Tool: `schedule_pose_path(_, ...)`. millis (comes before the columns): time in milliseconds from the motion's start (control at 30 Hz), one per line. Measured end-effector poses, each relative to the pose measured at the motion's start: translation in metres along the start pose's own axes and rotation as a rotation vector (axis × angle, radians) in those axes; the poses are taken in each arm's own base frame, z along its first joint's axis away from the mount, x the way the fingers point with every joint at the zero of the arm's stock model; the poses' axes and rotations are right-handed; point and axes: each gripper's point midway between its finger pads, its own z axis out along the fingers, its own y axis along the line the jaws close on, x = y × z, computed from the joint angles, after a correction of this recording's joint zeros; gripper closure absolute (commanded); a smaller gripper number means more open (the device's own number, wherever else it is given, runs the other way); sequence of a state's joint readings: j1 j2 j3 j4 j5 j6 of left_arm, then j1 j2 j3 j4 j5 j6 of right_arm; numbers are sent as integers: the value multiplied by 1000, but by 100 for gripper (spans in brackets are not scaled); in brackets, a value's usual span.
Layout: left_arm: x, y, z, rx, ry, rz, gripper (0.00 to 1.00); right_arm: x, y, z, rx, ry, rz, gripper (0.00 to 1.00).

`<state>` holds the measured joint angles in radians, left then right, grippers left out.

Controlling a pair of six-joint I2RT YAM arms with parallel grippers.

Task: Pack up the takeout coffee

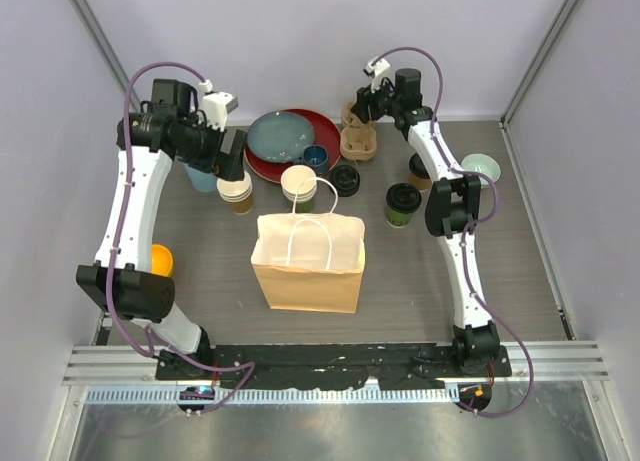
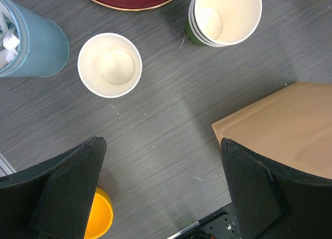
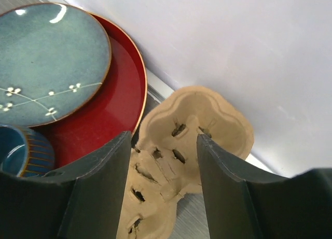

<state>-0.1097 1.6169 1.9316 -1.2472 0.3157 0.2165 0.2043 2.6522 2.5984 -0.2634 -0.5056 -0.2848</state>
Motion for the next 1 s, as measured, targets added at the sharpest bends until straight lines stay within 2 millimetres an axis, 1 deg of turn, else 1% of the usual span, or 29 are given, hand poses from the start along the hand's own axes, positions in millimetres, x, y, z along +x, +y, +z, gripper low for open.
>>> schedule_pose_path(33, 0, 0, 0, 0, 0, 0, 2, 6, -1, 3, 4, 4, 18, 41)
schedule_pose_path(100, 0, 0, 0, 0, 0, 0, 2, 26, -3, 10, 11, 22, 64, 40)
schedule_pose_path(233, 2, 0, 1, 2, 6, -2, 2, 62, 2, 21, -4, 67, 125, 41)
schedule_pose_path(300, 2, 0, 1, 2, 8, -2, 3, 72, 5, 25, -10, 79, 131, 42)
schedule_pose_path(333, 2, 0, 1, 2, 8, -2, 3, 72, 6, 26, -12, 78, 130, 43)
schedule_pose_path(367, 2, 0, 1, 2, 8, -2, 3, 72, 6, 26, -14, 76, 129, 51)
schedule_pose_path(433, 2, 0, 1, 2, 9, -2, 3, 69, 7, 26, -15, 72, 119, 64)
schedule_pose_path(467, 2, 0, 1, 2, 9, -2, 3, 69, 9, 27, -18, 73, 116, 71)
schedule_pose_path(600, 2, 0, 2, 2, 9, -2, 3, 68, 13, 29, -24, 74, 92, 86)
schedule_pose_path(633, 2, 0, 2, 2, 9, -1, 3, 68, 15, 30, -26, 75, 86, 92)
schedule_pose_path(733, 3, 0, 2, 3, 10, 0, 3, 69, 14, 30, -23, 79, 61, 99)
schedule_pose_path(1000, 3, 1, 4, 4, 16, -1, 3, 69, 14, 27, -25, 90, 40, 99)
